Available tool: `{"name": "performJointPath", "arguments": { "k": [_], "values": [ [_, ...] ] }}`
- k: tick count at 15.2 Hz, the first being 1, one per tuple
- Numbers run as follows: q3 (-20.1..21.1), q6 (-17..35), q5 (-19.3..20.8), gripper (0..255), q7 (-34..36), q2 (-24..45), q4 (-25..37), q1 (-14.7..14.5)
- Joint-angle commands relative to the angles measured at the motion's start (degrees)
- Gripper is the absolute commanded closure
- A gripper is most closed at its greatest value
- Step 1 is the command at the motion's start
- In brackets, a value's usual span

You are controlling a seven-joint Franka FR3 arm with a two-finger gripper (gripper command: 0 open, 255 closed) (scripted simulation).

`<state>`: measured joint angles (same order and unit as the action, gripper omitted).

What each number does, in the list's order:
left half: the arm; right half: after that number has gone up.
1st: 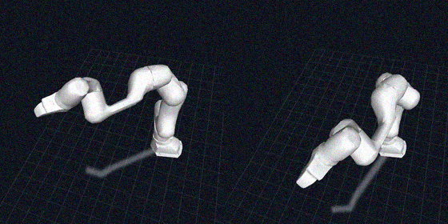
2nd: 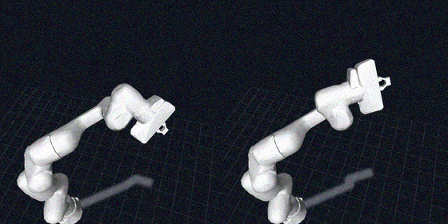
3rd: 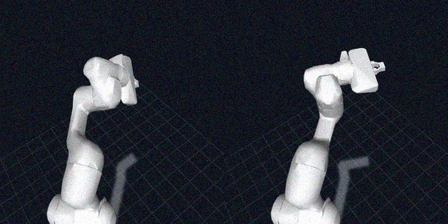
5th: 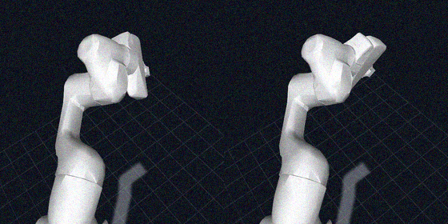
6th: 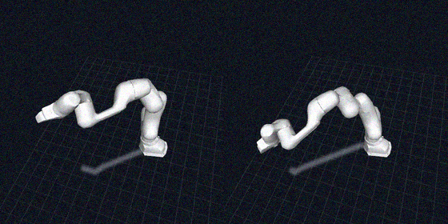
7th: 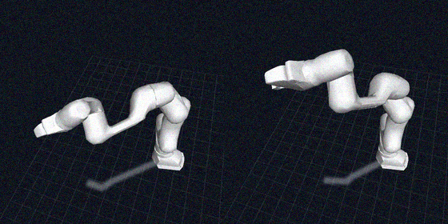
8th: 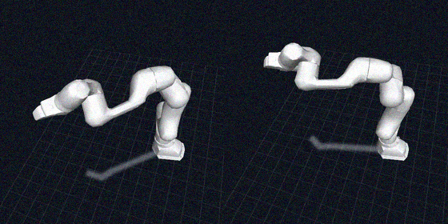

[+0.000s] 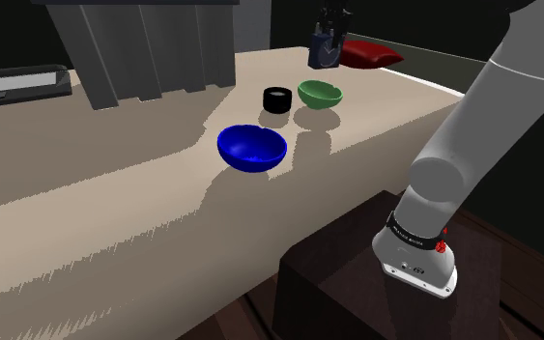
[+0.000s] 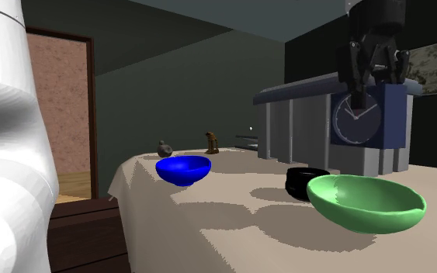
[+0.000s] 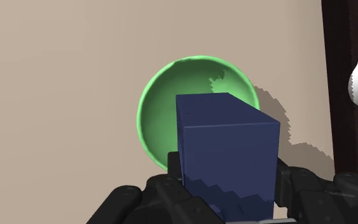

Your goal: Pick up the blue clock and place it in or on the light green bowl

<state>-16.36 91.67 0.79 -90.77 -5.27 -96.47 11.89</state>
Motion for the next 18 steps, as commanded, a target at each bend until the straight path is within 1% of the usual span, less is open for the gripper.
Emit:
{"name": "performJointPath", "arguments": {
  "k": [1,13,18],
  "values": [
    [0.0,1.5,0.1,255,0.0,-0.4,-1.9,0.0],
    [0.0,11.1,0.4,255,0.1,-1.3,-12.3,0.1],
    [0.0,11.1,0.4,255,0.1,-1.3,-12.3,0.1]
  ]
}}
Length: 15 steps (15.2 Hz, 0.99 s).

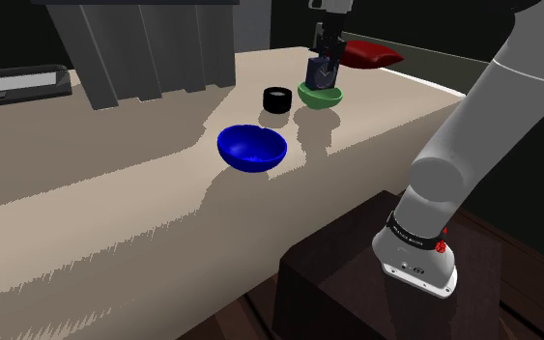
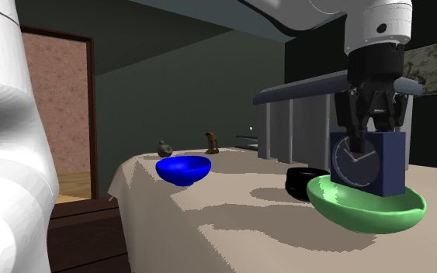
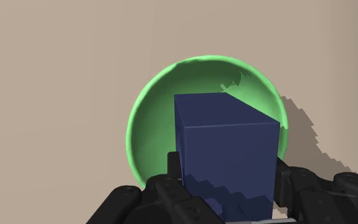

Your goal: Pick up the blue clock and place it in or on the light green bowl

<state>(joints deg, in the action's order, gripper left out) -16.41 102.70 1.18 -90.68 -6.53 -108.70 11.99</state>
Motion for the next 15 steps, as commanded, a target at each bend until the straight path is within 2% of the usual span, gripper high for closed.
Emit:
{"name": "performJointPath", "arguments": {
  "k": [1,3,4,9,13,15],
  "values": [
    [0.0,0.0,0.0,255,0.0,0.0,0.0,0.0],
    [0.0,0.0,0.0,255,0.0,0.0,0.0,0.0],
    [0.0,0.0,0.0,0,0.0,0.0,-0.1,0.0],
    [0.0,0.0,0.0,0,0.0,0.0,0.0,0.0],
    [0.0,-7.3,-0.2,0,-0.1,0.5,7.8,0.0],
    [0.0,-7.3,-0.2,0,-0.1,0.5,7.8,0.0]
  ]
}}
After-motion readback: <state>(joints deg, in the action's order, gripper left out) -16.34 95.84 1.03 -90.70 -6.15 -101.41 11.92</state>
